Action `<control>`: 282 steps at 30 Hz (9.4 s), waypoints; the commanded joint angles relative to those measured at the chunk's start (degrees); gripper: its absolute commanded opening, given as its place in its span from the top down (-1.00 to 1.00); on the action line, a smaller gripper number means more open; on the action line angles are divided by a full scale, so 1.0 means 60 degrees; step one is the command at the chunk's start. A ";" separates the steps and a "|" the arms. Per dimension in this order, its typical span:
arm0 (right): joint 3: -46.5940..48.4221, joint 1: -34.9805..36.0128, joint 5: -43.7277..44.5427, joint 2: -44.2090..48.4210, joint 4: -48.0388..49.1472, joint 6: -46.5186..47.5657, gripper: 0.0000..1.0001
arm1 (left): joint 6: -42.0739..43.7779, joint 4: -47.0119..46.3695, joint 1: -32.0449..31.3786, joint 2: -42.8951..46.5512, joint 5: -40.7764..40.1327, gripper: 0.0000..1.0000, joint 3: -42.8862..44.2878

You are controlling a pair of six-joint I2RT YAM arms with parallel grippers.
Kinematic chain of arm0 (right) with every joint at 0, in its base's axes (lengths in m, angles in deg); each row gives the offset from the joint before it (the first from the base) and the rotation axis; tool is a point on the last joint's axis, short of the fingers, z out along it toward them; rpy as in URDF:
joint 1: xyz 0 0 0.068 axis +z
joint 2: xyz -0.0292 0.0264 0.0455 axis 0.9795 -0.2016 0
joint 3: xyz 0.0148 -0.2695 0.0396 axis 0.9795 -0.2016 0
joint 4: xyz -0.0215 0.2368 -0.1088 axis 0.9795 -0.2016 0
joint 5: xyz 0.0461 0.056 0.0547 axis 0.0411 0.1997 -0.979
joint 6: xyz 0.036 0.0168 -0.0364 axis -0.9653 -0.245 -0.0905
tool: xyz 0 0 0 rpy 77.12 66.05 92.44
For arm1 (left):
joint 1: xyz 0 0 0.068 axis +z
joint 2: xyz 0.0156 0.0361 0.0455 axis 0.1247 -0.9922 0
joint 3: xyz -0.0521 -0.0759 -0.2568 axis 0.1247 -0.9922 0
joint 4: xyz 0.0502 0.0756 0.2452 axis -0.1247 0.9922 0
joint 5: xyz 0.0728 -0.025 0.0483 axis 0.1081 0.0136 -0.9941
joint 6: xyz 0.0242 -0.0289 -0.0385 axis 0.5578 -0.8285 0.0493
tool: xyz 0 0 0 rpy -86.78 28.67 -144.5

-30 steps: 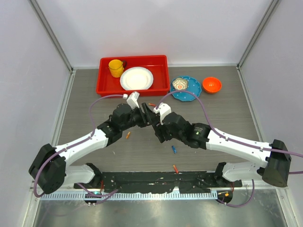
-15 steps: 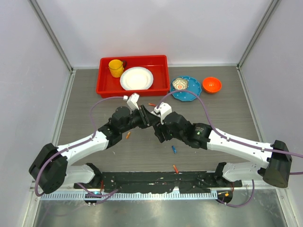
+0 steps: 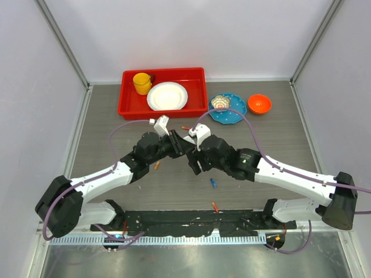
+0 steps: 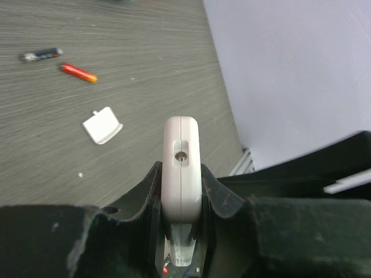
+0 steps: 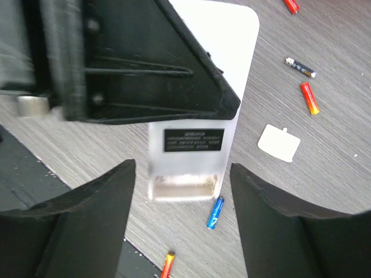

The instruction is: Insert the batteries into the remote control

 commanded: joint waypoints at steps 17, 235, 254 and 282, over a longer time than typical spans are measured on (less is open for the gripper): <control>-0.2203 -0.0408 0.1188 0.3730 0.3134 -0.2832 -0.79 | -0.0229 -0.4981 0.0946 0.1623 -0.1002 1.00 -0.3012; 0.5119 -0.0425 0.1654 -0.9511 0.3023 -0.1735 -0.08 | -0.1400 0.1050 0.2909 0.9930 0.3318 1.00 -0.4010; 0.2835 -0.1463 0.2505 -0.5795 0.2746 -0.1050 0.27 | -0.1547 -0.0105 0.2909 0.9418 0.3290 1.00 -0.3864; -0.1589 -0.2739 -0.6401 -0.2728 0.4633 0.7552 0.55 | -0.1928 -0.2028 0.2909 0.8699 0.3641 0.99 -0.4596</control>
